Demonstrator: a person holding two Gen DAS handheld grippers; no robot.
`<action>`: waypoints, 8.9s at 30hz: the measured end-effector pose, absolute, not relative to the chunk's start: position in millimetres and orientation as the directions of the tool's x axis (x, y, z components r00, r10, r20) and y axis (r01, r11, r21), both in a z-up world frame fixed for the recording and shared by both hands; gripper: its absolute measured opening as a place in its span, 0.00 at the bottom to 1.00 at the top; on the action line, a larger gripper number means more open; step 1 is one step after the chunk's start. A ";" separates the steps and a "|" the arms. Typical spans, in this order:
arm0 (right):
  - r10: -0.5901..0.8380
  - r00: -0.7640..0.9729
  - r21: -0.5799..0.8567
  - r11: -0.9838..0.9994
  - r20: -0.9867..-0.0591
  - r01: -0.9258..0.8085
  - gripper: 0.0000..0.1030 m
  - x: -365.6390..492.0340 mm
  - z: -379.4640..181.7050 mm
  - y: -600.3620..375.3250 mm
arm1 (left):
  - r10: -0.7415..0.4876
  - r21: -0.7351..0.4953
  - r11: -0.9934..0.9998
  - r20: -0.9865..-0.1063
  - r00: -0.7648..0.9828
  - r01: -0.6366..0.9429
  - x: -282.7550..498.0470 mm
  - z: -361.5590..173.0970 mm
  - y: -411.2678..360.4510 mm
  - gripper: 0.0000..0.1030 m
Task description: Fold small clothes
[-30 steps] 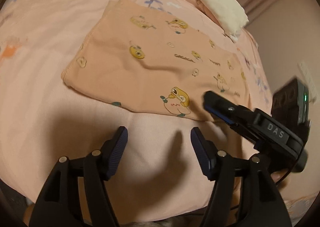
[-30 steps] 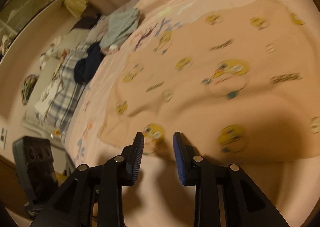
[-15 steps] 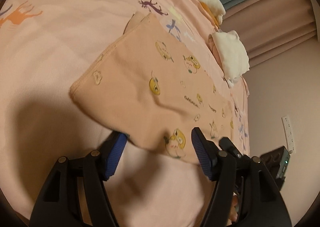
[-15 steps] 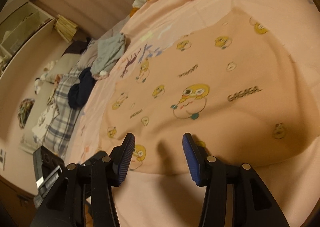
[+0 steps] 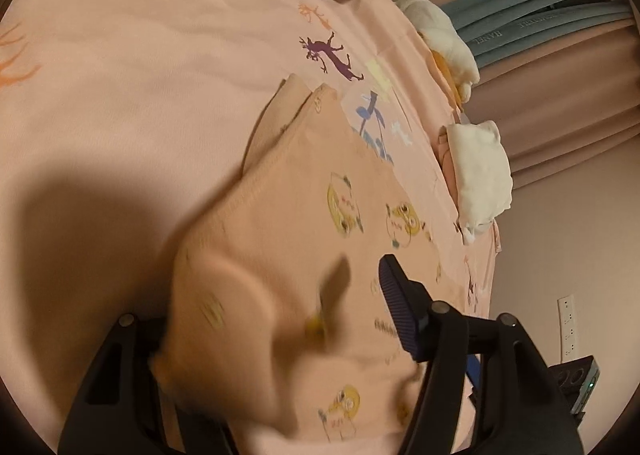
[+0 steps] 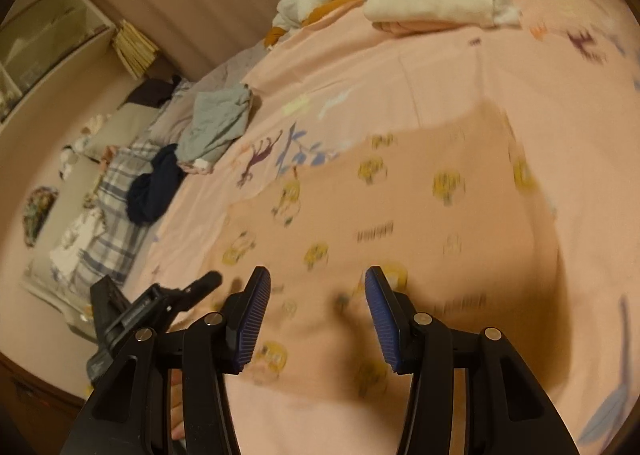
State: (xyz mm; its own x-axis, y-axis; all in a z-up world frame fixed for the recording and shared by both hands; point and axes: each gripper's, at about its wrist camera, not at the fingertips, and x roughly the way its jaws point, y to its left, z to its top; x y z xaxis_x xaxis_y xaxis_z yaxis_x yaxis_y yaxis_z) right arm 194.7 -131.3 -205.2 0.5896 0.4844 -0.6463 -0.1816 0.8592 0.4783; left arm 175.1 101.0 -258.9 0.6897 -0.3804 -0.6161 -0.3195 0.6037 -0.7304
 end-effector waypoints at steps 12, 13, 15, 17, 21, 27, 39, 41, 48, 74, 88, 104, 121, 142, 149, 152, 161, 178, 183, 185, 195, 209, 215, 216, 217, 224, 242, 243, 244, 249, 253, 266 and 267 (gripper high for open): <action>0.484 0.491 0.452 0.871 -0.724 -0.191 0.01 219.6 -271.6 -110.0 | -0.196 -0.559 0.757 -0.688 0.699 -0.339 172.8 -253.7 82.4 0.11; 0.526 0.482 0.518 0.840 -0.701 -0.162 0.00 221.2 -277.0 -119.5 | -0.203 -0.570 0.747 -0.686 0.699 -0.342 173.2 -252.8 83.8 0.09; 0.569 0.460 0.574 0.806 -0.682 -0.144 0.00 222.2 -280.6 -128.5 | -0.239 -0.610 0.723 -0.662 0.711 -0.325 174.7 -248.1 86.3 0.08; 0.569 0.450 0.562 0.810 -0.688 -0.166 0.00 219.3 -280.1 -128.5 | -0.264 -0.625 0.732 -0.627 0.732 -0.271 177.7 -235.8 82.4 0.08; 0.540 0.455 0.515 0.836 -0.708 -0.191 0.00 211.8 -275.8 -124.4 | -0.262 -0.536 0.834 -0.595 0.760 -0.132 175.8 -205.0 48.7 0.08; 0.626 0.416 0.632 0.762 -0.660 -0.144 0.00 223.0 -284.3 -141.4 | -0.373 -0.557 0.829 -0.622 0.689 -0.055 194.0 -210.4 -4.2 0.09; 0.590 0.731 0.839 0.543 -0.342 -0.045 0.00 163.2 -230.8 -320.0 | -0.455 -0.495 0.864 -0.694 0.557 0.090 204.4 -220.2 -106.5 0.18; 0.583 0.701 0.798 0.602 -0.410 -0.034 0.06 167.1 -227.5 -312.3 | -0.492 -0.522 0.846 -0.691 0.529 0.106 198.9 -219.0 -105.8 0.39; 0.743 0.544 0.851 0.516 -0.389 -0.095 0.56 184.6 -248.9 -278.1 | -0.588 -0.635 0.766 -0.627 0.511 0.101 172.8 -189.9 -60.8 0.71; 0.674 0.548 0.783 0.620 -0.496 -0.053 0.16 207.0 -264.7 -237.6 | -0.426 -0.496 0.868 -0.747 0.511 -0.001 166.4 -237.9 -21.9 0.76; 0.623 0.691 0.819 0.568 -0.366 -0.078 0.15 176.8 -242.9 -289.5 | -0.437 -0.498 0.867 -0.743 0.507 0.017 165.3 -242.1 -19.5 0.77; 0.411 0.775 0.751 0.650 -0.480 0.121 0.35 167.9 -238.8 -318.7 | -0.381 -0.403 0.912 -0.767 0.516 0.075 164.5 -245.4 -32.5 0.83; 0.483 0.651 0.610 0.792 -0.586 -0.039 0.14 194.4 -237.1 -258.6 | -0.377 -0.392 0.916 -0.764 0.523 0.086 166.9 -245.5 -37.2 0.76; 0.491 0.643 0.644 0.765 -0.588 0.004 0.50 182.3 -237.2 -277.7 | -0.358 -0.342 0.931 -0.775 0.521 0.131 169.7 -248.4 -53.0 0.95; 0.420 0.667 0.625 0.775 -0.616 0.090 0.69 175.0 -240.3 -298.6 | -0.411 -0.415 0.903 -0.755 0.511 0.113 172.8 -246.2 -49.1 0.96; 0.420 0.624 0.631 0.760 -0.659 0.154 0.69 180.7 -252.5 -306.9 | -0.526 -0.544 0.831 -0.708 0.471 0.111 180.8 -246.0 -44.3 0.96; 0.518 0.561 0.680 0.725 -0.645 0.112 0.83 204.3 -259.0 -295.1 | -0.711 -0.749 0.660 -0.598 0.370 0.057 216.1 -255.3 -41.8 0.97; 0.699 0.491 0.809 0.587 -0.520 0.020 0.34 248.2 -285.7 -288.1 | -0.726 -0.765 0.644 -0.601 0.336 0.023 260.9 -265.2 -55.7 0.52; 0.672 0.507 0.774 0.633 -0.540 -0.015 0.30 243.0 -280.4 -282.1 | -0.683 -0.711 0.700 -0.641 0.349 0.065 257.1 -265.7 -58.5 0.32; 0.663 0.527 0.765 0.643 -0.532 -0.037 0.28 239.6 -279.7 -281.7 | -0.668 -0.696 0.715 -0.652 0.359 0.066 256.9 -264.3 -60.5 0.31; 0.653 0.558 0.779 0.627 -0.512 -0.019 0.27 236.1 -272.9 -285.8 | -0.658 -0.684 0.725 -0.657 0.369 0.077 256.9 -258.2 -59.4 0.27; 0.671 0.608 0.726 0.653 -0.425 -0.214 0.27 208.0 -191.4 -246.5 | -0.648 -0.674 0.717 -0.552 0.525 0.177 216.9 -164.2 -25.9 0.25; 0.680 0.572 0.628 0.704 -0.459 -0.332 0.27 206.6 -161.2 -203.8 | -0.614 -0.647 0.737 -0.524 0.590 0.192 190.6 -133.3 12.7 0.25; 0.683 0.568 0.610 0.707 -0.458 -0.357 0.27 207.4 -156.7 -194.4 | -0.591 -0.634 0.752 -0.529 0.609 0.179 186.0 -129.6 20.3 0.25; 0.689 0.564 0.606 0.704 -0.455 -0.371 0.27 207.7 -155.0 -189.7 | -0.573 -0.623 0.763 -0.531 0.624 0.171 182.8 -126.7 24.2 0.25; 0.713 0.503 0.552 0.699 -0.488 -0.455 0.27 223.3 -149.3 -139.9 | -0.463 -0.529 0.838 -0.561 0.686 0.133 168.4 -124.2 52.8 0.25; 0.670 0.477 0.489 0.742 -0.569 -0.459 0.27 239.9 -167.1 -103.9 | -0.472 -0.555 0.828 -0.615 0.632 0.077 193.5 -162.1 78.0 0.26; 0.662 0.473 0.484 0.749 -0.581 -0.453 0.27 242.8 -170.9 -104.5 | -0.458 -0.542 0.838 -0.629 0.628 0.067 195.4 -166.2 76.2 0.26; 0.655 0.465 0.481 0.755 -0.596 -0.446 0.27 246.4 -175.4 -104.3 | -0.438 -0.525 0.850 -0.648 0.623 0.051 197.4 -170.7 74.6 0.27; 0.603 0.407 0.489 0.796 -0.686 -0.356 0.33 265.2 -204.8 -106.4 | -0.325 -0.418 0.909 -0.729 0.603 -0.014 205.4 -189.0 72.9 0.30; 0.530 0.403 0.428 0.846 -0.746 -0.318 0.34 265.0 -212.7 -104.2 | -0.268 -0.379 0.923 -0.760 0.592 -0.069 205.7 -200.3 86.7 0.30; 0.514 0.537 0.320 0.851 -0.669 -0.416 0.22 244.9 -181.5 -102.4 | -0.307 -0.419 0.908 -0.691 0.654 -0.016 191.0 -178.5 80.1 0.27; 0.507 0.528 0.320 0.855 -0.682 -0.408 0.16 248.5 -185.4 -99.3 | -0.314 -0.410 0.912 -0.699 0.642 0.000 194.3 -182.1 71.1 0.27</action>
State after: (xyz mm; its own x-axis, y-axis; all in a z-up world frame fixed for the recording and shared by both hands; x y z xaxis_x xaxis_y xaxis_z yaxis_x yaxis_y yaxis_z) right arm 248.5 -99.3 -185.4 0.5276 0.5065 -0.6820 -0.4080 0.8552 0.3195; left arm 194.3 71.1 -182.1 0.6418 -0.3145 -0.6994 0.0000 0.9121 -0.4101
